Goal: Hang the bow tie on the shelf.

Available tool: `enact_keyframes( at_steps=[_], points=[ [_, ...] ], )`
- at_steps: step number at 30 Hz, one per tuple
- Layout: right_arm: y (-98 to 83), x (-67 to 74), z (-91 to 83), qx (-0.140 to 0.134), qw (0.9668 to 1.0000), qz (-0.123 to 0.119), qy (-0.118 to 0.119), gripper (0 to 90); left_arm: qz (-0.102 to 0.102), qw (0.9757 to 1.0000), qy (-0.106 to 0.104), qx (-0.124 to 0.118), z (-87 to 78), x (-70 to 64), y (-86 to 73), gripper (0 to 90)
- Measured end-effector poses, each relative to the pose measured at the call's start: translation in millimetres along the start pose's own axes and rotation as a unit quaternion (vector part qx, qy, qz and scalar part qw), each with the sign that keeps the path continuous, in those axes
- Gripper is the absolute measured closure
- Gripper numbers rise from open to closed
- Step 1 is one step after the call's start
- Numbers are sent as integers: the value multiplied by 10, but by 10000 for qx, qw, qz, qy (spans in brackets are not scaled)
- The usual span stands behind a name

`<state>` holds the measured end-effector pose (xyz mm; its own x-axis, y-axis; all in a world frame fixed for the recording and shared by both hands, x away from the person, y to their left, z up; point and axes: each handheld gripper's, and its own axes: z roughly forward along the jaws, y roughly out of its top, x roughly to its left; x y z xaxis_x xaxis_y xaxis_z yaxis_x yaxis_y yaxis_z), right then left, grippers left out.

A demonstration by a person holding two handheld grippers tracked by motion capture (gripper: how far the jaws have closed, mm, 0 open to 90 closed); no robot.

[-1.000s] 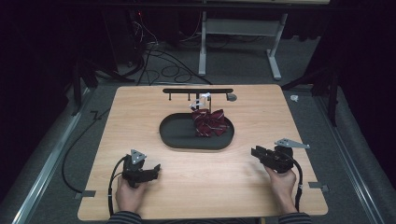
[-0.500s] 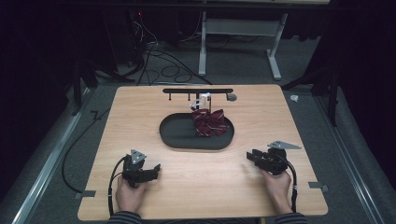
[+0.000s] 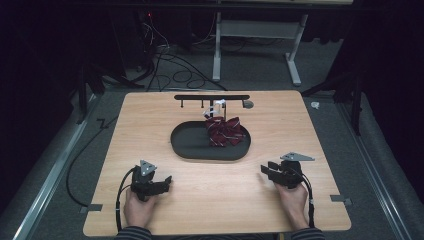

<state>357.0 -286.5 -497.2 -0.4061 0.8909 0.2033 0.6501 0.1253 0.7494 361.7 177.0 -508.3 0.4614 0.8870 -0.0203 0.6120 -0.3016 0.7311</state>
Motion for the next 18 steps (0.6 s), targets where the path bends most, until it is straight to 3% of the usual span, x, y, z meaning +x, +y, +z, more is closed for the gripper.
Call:
enact_keyframes(
  at_steps=[9,16,18],
  points=[
    [-26,36,47,142,9994,-206,-223,563,0,10000,0,0,0,0,0,169],
    [-32,113,71,207,9960,-646,-584,498,-2,10000,0,-2,0,-1,0,169],
    [-38,163,86,237,9936,-841,-721,475,-2,10000,-4,-2,0,0,-1,169]
  ],
)
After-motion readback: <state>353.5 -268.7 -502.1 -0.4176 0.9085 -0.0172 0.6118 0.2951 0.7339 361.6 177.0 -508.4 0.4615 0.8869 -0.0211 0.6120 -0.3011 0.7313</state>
